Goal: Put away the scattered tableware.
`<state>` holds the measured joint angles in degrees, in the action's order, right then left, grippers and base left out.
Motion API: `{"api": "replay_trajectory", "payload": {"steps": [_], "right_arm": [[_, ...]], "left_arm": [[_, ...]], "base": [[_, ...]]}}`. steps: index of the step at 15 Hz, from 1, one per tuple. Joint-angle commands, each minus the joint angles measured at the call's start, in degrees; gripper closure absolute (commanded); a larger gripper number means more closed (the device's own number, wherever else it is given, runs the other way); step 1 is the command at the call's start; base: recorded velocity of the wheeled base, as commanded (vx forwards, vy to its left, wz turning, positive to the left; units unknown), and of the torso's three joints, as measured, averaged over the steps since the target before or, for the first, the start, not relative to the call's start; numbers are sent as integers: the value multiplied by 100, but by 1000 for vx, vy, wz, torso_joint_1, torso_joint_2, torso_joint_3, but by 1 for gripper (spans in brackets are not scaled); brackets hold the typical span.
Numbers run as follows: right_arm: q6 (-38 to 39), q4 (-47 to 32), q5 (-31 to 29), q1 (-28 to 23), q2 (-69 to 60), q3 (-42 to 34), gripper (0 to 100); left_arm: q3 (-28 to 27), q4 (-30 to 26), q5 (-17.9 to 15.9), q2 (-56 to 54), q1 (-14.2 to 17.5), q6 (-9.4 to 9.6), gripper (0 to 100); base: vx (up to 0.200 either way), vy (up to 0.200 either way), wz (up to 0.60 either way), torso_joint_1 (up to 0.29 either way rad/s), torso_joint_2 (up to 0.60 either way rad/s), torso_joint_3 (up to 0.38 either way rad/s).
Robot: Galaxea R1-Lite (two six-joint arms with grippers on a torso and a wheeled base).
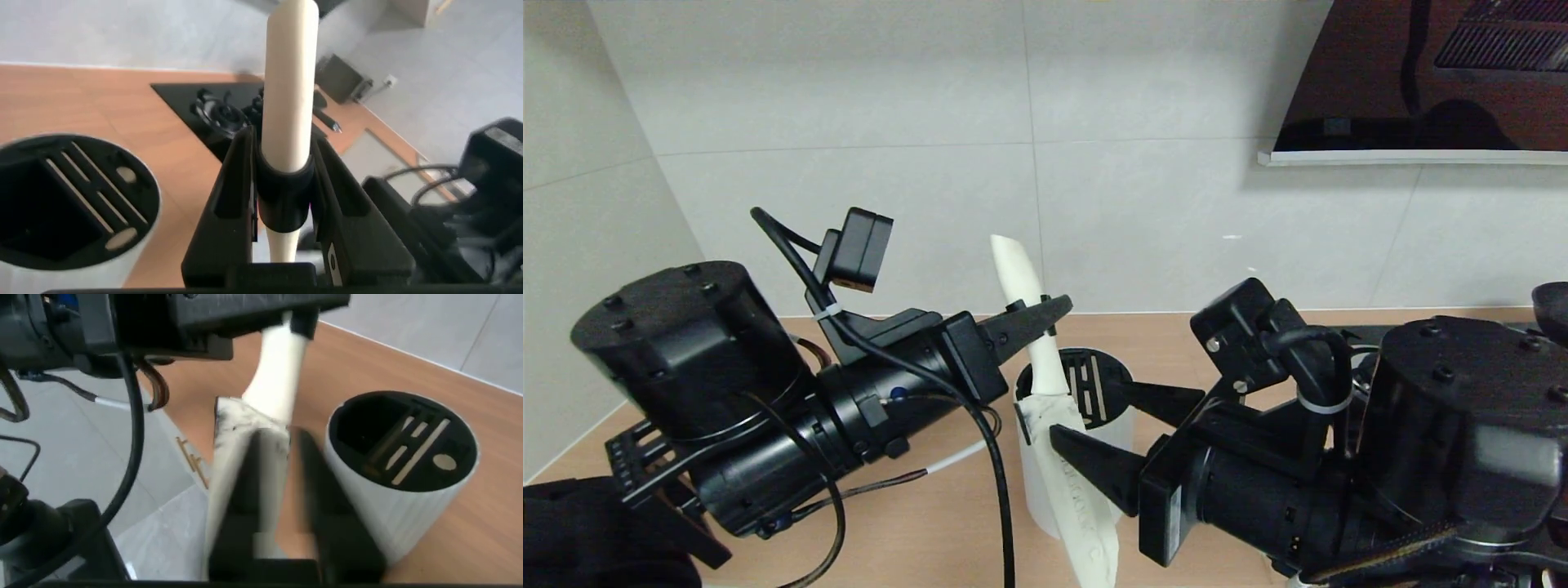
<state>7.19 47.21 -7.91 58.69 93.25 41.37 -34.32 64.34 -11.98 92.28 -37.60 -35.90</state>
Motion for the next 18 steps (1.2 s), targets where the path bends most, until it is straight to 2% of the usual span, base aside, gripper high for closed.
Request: {"api": "replay_trajectory", "payload": {"steps": [1, 3, 5, 6, 7, 8, 10, 13, 15, 16, 17, 18], "right_arm": [[1, -10, 9, -103, -96, -7, 0], [1, -10, 9, -323, -158, -7, 0], [1, -19, 88, -1035, -237, -7, 0], [1, -19, 185, -1395, -237, -7, 0], [1, -19, 246, -1544, -237, -15, 0], [10, -19, 308, -1834, -166, -51, 0], [10, -19, 308, -1940, -131, -200, 0], [10, -19, 308, -2028, -175, -244, 0], [1, -19, 308, -2028, -158, -270, 0], [1, -19, 308, -2028, -149, -270, 0], [1, -19, 308, -2028, -149, -270, 0], [1, -19, 308, -2028, -158, -279, 0]], "left_arm": [[-137, -36, 82, -149, 33, 75, 100], [-356, -282, 293, -202, 156, 171, 100], [-1042, -1108, 1251, -219, 279, 435, 100], [-1376, -1442, 1708, -237, 305, 655, 100], [-1517, -1539, 1901, -237, 305, 742, 100], [-1877, -1706, 2235, -246, 305, 1059, 100], [-1895, -1794, 2490, -255, 297, 1683, 100], [-1771, -1767, 2868, -176, 200, 2105, 100], [-1754, -1758, 3343, -176, -64, 2448, 100], [-1754, -1758, 3686, -132, -222, 2650, 100], [-1754, -1688, 3958, -44, -354, 2790, 100], [-1754, -1556, 4090, 18, -406, 2861, 100]], "base": [[0, 0, 0, 0, 0, 0], [0, 0, 0, 0, 0, 0], [0, 0, 0, 0, 0, 0], [0, 0, 0, 0, 0, 0], [0, 0, 0, 0, 0, 0], [0, 0, 0, 0, 0, 0], [0, 0, 0, 0, 0, 0], [0, 0, 0, 0, 0, 0], [0, 0, 0, 0, 0, 0], [0, 0, 0, 0, 0, 0], [0, 0, 0, 0, 0, 0], [0, 0, 0, 0, 0, 0]]}}
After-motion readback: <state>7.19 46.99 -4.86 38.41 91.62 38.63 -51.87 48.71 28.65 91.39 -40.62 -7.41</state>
